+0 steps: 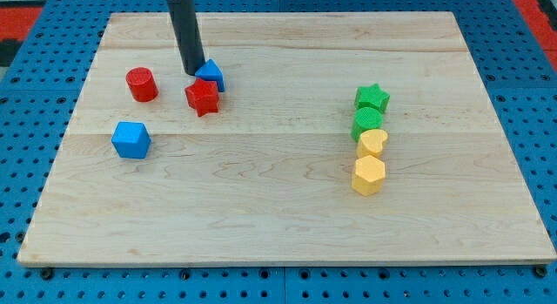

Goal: Move blue cube towards red star

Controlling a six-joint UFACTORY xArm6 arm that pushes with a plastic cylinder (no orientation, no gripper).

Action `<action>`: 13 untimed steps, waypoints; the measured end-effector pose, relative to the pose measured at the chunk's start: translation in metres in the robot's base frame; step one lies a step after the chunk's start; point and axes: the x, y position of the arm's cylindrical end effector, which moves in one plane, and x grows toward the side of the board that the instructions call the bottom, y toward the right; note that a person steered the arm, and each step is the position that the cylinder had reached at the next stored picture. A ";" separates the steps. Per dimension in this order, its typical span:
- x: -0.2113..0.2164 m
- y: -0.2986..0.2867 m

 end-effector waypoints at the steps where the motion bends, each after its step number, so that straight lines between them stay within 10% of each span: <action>1: 0.021 -0.025; 6: 0.087 -0.024; 8: 0.203 -0.036; 10: 0.126 -0.119; 11: 0.115 -0.049; 13: 0.189 -0.069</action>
